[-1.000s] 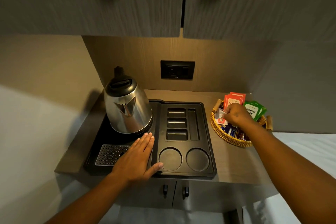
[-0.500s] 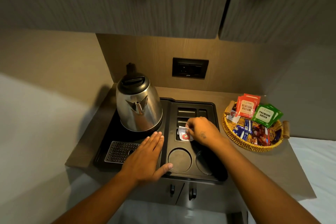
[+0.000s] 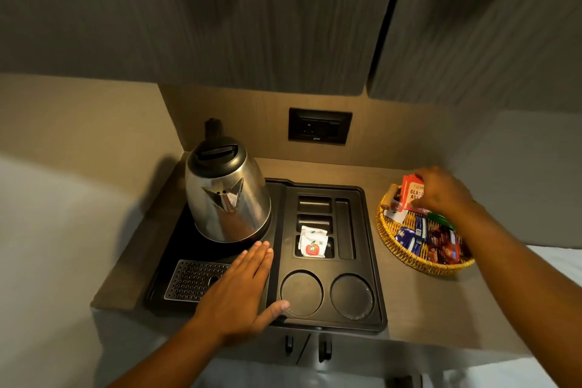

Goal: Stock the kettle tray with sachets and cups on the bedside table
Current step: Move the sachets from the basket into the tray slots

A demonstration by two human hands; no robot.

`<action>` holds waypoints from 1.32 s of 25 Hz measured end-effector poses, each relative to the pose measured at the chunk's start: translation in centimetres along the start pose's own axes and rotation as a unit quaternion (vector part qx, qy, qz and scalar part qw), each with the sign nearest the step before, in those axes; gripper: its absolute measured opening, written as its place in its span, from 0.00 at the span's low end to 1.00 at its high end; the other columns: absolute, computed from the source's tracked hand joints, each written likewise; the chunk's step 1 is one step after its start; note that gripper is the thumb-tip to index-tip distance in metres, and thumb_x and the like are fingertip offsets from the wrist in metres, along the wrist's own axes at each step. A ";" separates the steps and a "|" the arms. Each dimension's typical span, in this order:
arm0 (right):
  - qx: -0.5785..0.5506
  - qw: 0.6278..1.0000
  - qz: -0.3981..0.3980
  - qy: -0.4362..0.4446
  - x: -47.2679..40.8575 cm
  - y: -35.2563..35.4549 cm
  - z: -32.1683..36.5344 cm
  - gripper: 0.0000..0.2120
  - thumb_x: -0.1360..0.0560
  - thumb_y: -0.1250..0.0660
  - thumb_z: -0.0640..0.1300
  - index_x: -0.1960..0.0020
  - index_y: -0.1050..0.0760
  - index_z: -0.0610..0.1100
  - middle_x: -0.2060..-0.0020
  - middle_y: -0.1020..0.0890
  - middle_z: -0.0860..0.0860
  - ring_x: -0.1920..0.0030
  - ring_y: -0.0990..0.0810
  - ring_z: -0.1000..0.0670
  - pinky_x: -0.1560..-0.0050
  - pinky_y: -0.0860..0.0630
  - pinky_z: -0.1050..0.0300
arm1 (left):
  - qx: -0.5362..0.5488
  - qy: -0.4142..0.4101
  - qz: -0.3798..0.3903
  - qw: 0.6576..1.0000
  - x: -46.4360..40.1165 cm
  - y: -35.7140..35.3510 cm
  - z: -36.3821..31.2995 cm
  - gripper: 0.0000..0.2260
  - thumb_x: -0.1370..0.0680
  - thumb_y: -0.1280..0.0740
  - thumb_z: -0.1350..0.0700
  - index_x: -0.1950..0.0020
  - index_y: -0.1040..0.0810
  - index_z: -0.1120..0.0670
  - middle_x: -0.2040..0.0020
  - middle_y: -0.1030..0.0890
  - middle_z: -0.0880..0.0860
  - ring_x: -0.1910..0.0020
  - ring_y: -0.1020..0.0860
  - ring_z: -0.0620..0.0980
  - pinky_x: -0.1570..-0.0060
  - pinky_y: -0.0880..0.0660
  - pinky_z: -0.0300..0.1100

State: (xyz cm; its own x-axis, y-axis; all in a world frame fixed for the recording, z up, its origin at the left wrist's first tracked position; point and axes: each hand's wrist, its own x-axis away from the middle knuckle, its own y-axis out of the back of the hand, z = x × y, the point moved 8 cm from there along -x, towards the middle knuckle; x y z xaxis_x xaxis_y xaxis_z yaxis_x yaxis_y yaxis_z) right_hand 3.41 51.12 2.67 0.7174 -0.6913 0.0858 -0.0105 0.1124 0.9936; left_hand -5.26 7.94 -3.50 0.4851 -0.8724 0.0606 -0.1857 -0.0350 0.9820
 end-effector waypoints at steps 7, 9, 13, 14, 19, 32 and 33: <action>0.055 0.998 -0.014 -0.003 -1.2 -0.2 -0.4 0.34 0.38 0.21 0.52 0.35 0.27 0.47 0.46 0.22 0.42 0.47 0.23 0.40 0.50 0.25 0.46 | 0.000 -0.001 0.000 1.000 0.1 -0.2 0.1 0.40 0.25 0.57 0.25 0.22 0.63 0.49 0.23 0.65 0.46 0.27 0.70 0.41 0.30 0.69 0.47; 0.009 1.000 0.016 -0.012 -1.2 0.2 -0.7 0.22 0.33 0.24 0.49 0.41 0.22 0.45 0.50 0.19 0.43 0.53 0.21 0.43 0.53 0.24 0.47 | 0.001 -0.002 -0.003 1.000 0.1 0.1 0.0 0.40 0.25 0.57 0.25 0.22 0.63 0.49 0.23 0.65 0.46 0.27 0.70 0.41 0.30 0.69 0.47; -0.058 0.995 0.080 -0.004 -0.2 3.2 -0.2 0.03 0.28 0.29 0.41 0.59 0.22 0.47 0.57 0.17 0.45 0.61 0.22 0.49 0.55 0.24 0.49 | 0.000 -0.009 0.002 1.000 0.2 0.3 -0.2 0.41 0.24 0.57 0.26 0.22 0.63 0.51 0.22 0.63 0.48 0.25 0.67 0.43 0.27 0.66 0.45; -0.067 0.995 0.072 0.003 0.1 4.6 0.2 0.06 0.28 0.29 0.41 0.60 0.24 0.49 0.58 0.17 0.46 0.61 0.22 0.49 0.56 0.25 0.50 | 0.001 -0.009 0.002 1.000 0.2 0.3 -0.2 0.41 0.24 0.58 0.26 0.22 0.62 0.51 0.21 0.62 0.49 0.25 0.67 0.44 0.26 0.64 0.45; -0.155 0.980 0.045 0.120 2.0 9.5 9.3 0.08 0.31 0.26 0.40 0.59 0.21 0.52 0.61 0.19 0.53 0.61 0.22 0.56 0.64 0.30 0.59 | -0.002 -0.011 0.005 1.000 0.2 0.2 -0.4 0.42 0.24 0.57 0.26 0.21 0.59 0.53 0.21 0.60 0.51 0.24 0.65 0.46 0.24 0.57 0.48; -0.046 0.974 0.153 0.162 -0.2 -1.4 24.5 0.15 0.28 0.28 0.39 0.41 0.21 0.42 0.44 0.19 0.42 0.43 0.21 0.43 0.46 0.23 0.49 | 0.010 -0.009 0.000 1.000 0.1 0.2 0.0 0.43 0.24 0.56 0.27 0.20 0.56 0.55 0.20 0.57 0.52 0.24 0.65 0.45 0.26 0.62 0.46; -0.053 0.974 0.150 0.160 -0.1 -1.5 24.3 0.17 0.28 0.28 0.39 0.40 0.22 0.42 0.43 0.19 0.42 0.43 0.21 0.43 0.45 0.23 0.49 | 0.014 -0.008 -0.001 1.000 0.0 0.2 -0.1 0.42 0.24 0.56 0.27 0.20 0.57 0.54 0.20 0.57 0.51 0.24 0.65 0.44 0.26 0.62 0.45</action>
State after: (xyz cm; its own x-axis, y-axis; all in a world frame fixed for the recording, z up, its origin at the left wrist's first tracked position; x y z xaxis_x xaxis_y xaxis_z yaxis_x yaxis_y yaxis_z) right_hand -13.63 33.68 2.96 0.8739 -0.3604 0.3262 -0.1926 0.3595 0.9130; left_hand -5.18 7.98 -3.26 0.4718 -0.8799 0.0562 -0.2097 -0.0501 0.9765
